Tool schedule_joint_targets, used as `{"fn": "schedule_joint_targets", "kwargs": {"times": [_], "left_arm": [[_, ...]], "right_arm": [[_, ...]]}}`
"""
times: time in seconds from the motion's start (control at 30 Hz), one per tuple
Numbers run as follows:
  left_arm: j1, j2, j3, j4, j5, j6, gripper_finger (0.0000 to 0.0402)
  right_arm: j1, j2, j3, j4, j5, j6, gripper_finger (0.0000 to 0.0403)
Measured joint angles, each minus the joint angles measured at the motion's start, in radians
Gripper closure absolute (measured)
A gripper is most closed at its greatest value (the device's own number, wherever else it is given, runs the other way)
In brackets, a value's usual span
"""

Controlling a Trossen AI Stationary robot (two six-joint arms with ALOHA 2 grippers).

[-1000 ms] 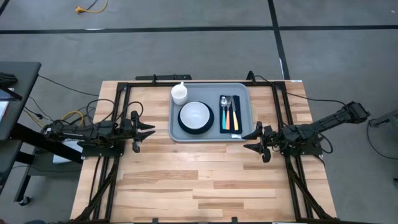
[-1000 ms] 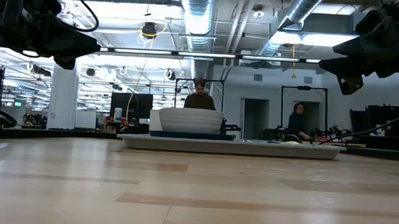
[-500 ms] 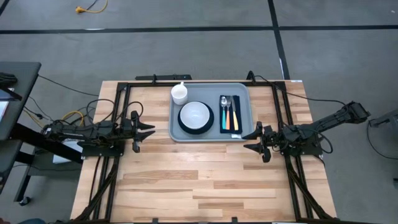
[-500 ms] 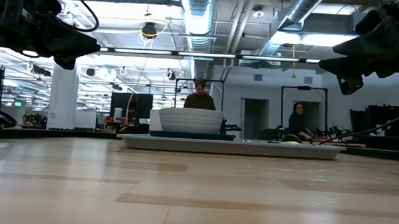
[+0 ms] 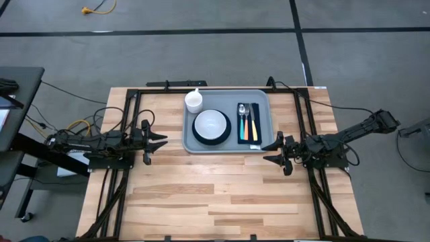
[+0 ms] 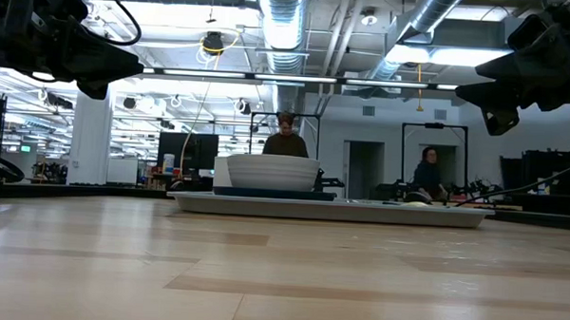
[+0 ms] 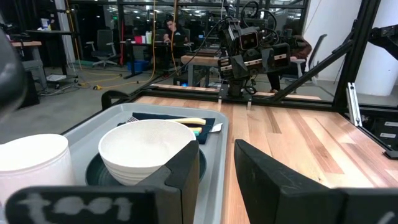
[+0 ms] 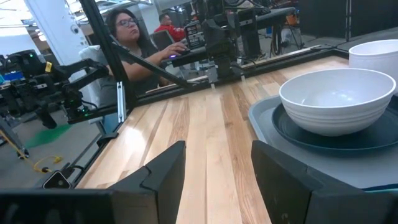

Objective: Set up tray
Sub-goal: Return to Home Position

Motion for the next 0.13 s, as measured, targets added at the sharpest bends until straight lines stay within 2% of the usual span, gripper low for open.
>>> {"fn": "schedule_joint_targets", "kwargs": {"times": [0.13], "left_arm": [[0.000,0.000,0.000,0.000,0.000,0.000,0.0312]], "right_arm": [[0.000,0.000,0.000,0.000,0.000,0.000,0.0225]]}}
